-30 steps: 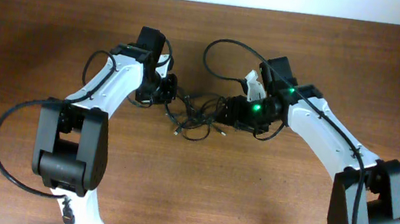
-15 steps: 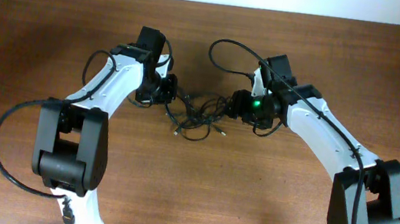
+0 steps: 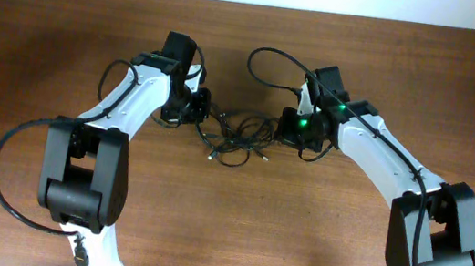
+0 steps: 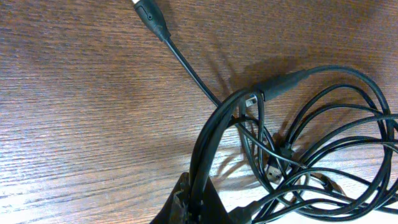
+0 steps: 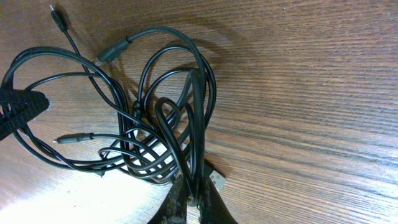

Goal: Untangle cables

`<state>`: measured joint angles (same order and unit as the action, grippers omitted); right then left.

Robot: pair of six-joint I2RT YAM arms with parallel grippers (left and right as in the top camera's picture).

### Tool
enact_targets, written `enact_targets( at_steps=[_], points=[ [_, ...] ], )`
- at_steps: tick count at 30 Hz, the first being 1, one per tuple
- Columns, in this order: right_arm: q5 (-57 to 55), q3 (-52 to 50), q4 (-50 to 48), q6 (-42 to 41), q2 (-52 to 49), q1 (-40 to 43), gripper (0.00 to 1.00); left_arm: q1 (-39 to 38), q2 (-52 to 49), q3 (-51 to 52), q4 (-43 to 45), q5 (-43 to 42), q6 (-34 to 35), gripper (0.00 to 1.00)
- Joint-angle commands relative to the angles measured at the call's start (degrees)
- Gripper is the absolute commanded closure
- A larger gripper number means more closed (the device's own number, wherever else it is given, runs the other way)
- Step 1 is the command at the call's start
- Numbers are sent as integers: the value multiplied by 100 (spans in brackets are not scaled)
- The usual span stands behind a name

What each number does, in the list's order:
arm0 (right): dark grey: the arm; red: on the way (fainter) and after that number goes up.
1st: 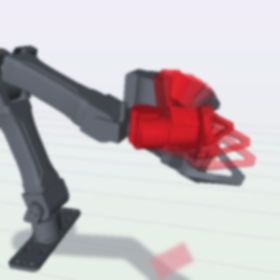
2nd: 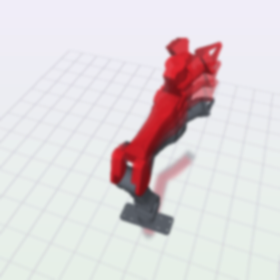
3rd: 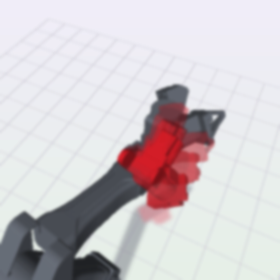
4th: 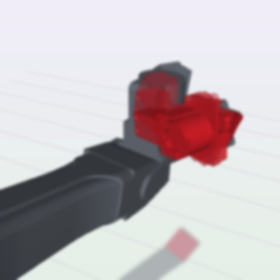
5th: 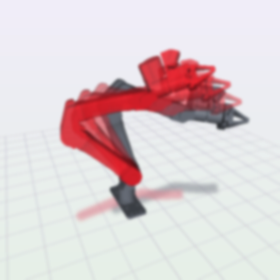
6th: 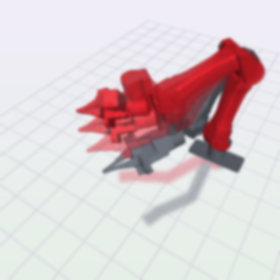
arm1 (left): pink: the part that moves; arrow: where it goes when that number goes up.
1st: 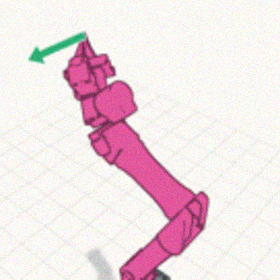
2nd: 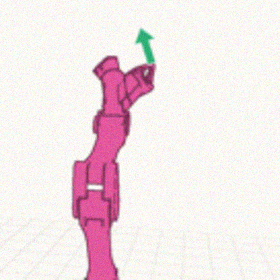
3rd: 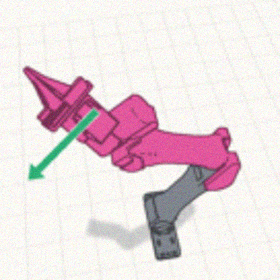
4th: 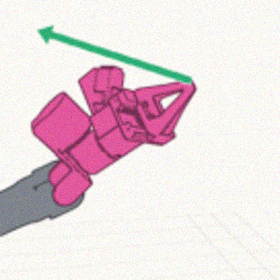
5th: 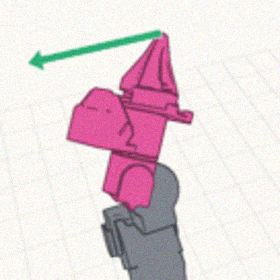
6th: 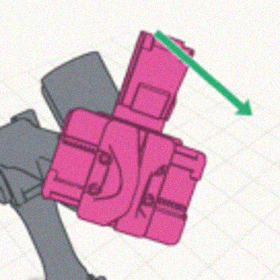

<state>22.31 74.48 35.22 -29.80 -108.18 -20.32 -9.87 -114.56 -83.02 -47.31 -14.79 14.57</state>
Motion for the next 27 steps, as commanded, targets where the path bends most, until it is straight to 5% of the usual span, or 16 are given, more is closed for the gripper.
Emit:
enact_targets(
  at_steps=[1, 16, 27],
  points=[
    [-52, 74, 81, 37, -94, -35, 96, -26, 166, -48, 11, -46, -50, 100],
    [-63, 72, 199, 39, -94, -35, 96, -26, 166, -48, 13, -46, -52, 100],
    [-2326, 70, 1158, 37, -94, -28, 96, -26, 166, -48, -13, 328, -46, 100]
  ],
)
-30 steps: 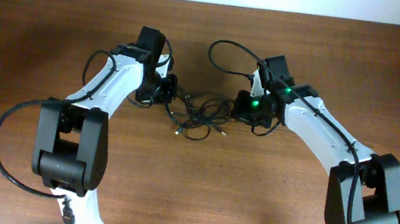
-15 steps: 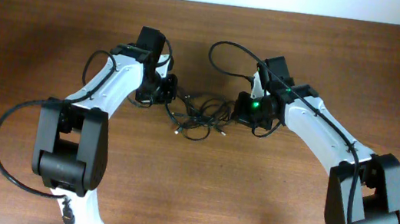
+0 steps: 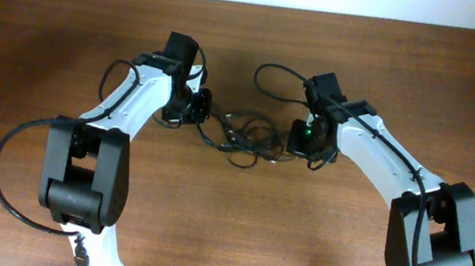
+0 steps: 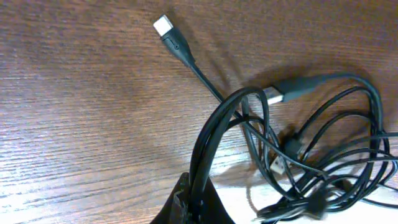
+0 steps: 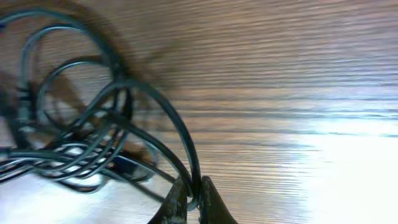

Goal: Untangle cables

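A tangle of thin black cables (image 3: 246, 139) lies on the wooden table between my two grippers. My left gripper (image 4: 194, 198) is shut on a doubled strand of the cables (image 4: 217, 124) at the tangle's left end (image 3: 206, 113). A USB plug (image 4: 166, 30) and a second plug (image 4: 283, 93) stick out of the loops. My right gripper (image 5: 191, 194) is shut on cable strands (image 5: 155, 124) at the tangle's right side (image 3: 296, 145). The bundle looks stretched between the two.
The brown wooden table (image 3: 233, 234) spreads on all sides. A black cable of the right arm (image 3: 273, 73) loops above the tangle. A loop of the left arm's own cable (image 3: 8, 167) hangs at the front left.
My right gripper has moved to the right and toward the front, still shut on its strands. The tangle has stretched out sideways. The USB plug sits lower in the left wrist view.
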`<state>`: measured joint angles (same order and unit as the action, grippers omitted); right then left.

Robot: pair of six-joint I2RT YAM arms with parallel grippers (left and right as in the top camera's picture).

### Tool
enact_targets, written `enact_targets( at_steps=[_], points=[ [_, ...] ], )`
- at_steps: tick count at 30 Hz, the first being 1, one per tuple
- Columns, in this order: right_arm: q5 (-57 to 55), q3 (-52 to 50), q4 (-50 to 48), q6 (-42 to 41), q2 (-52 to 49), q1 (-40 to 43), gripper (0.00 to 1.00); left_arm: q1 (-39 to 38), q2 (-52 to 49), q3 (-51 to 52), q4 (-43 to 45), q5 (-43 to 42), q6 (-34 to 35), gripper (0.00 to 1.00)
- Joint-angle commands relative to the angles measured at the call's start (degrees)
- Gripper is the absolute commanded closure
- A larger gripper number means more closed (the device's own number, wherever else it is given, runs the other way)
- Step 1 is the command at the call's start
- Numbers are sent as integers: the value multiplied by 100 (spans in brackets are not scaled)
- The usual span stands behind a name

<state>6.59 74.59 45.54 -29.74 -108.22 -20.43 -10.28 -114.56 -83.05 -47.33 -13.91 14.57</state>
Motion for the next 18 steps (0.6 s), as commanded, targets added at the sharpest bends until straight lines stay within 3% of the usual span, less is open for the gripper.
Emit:
enact_targets(
  at_steps=[1, 3, 6, 8, 9, 10, 12, 13, 14, 18],
  points=[
    [-754, 59, 151, 31, -90, -17, 96, 15, 166, -46, -11, 240, -46, 100],
    [-750, 59, 155, 28, -90, -17, 95, 15, 166, -46, -11, 240, -46, 100],
    [-741, 59, 160, 28, -90, -20, 77, 15, 166, -46, -11, 238, -46, 100],
    [-730, 59, 155, 28, -90, -17, 31, 15, 166, -46, -11, 240, -46, 100],
    [-730, 59, 136, 31, -90, -20, 10, 15, 166, -46, -11, 240, -46, 92],
    [-730, 59, 118, 31, -90, -17, 3, 15, 166, -46, -11, 238, -46, 78],
    [-730, 59, 118, 33, -90, -17, 1, 15, 166, -46, -11, 240, -48, 22],
    [-730, 59, 118, 33, -90, -17, 1, 15, 166, -46, -9, 240, -48, 7],
    [-732, 59, 118, 33, -90, -17, 1, 15, 166, -46, -9, 240, -48, 1],
    [-730, 59, 118, 33, -90, -17, 1, 15, 166, -46, -7, 240, -48, 1]
  ],
)
